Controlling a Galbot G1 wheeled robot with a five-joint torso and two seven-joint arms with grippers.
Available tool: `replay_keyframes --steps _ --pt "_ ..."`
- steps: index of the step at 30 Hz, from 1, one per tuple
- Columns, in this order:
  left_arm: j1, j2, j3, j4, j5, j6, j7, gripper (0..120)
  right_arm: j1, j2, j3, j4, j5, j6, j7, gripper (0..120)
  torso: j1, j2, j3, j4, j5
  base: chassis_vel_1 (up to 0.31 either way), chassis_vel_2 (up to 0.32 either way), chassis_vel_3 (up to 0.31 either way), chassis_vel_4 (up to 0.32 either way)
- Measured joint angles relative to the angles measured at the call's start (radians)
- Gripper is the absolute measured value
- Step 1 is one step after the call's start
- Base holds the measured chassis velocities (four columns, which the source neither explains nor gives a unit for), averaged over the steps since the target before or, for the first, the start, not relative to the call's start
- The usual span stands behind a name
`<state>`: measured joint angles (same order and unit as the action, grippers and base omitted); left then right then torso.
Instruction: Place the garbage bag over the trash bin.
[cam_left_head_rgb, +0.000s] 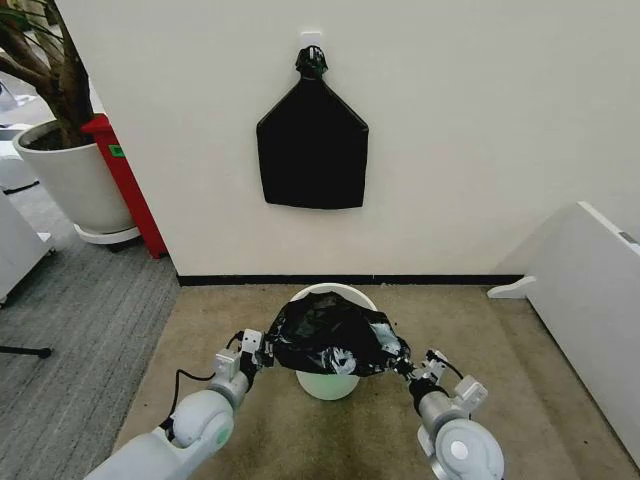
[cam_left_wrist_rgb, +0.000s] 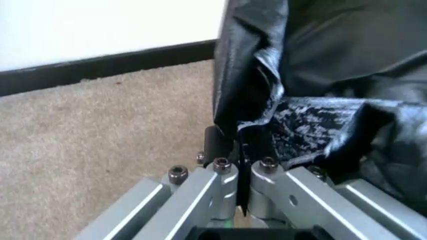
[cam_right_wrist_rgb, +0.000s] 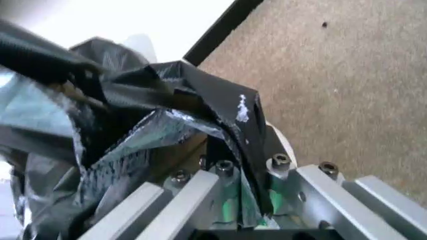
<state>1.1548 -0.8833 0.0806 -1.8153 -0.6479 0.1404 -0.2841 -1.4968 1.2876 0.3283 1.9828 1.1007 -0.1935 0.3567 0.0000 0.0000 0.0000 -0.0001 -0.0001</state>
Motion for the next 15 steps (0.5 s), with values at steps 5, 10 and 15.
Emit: replay_keyframes --steps 5,10,15 --pt "0.058 0.017 -0.015 -0.042 0.027 0.001 0.009 0 -0.021 -0.003 0.001 0.004 -0.011 -0.003 -0.013 0 0.000 0.000 0.000 0.0001 0.0002 0.000 0.000 0.000 0.000" --pt "0.088 0.014 -0.031 -0.016 0.056 -0.013 0.027 0 -0.025 0.007 0.009 -0.024 -0.022 0.001 -0.041 0 0.000 0.000 0.000 0.0003 0.0001 0.000 0.000 0.000 0.000" --pt "0.046 -0.006 -0.017 0.052 0.103 -0.040 0.057 0 -0.010 0.036 0.009 -0.086 -0.032 0.022 -0.094 0 0.000 0.000 0.000 0.0001 0.0000 0.000 0.000 0.000 0.000"
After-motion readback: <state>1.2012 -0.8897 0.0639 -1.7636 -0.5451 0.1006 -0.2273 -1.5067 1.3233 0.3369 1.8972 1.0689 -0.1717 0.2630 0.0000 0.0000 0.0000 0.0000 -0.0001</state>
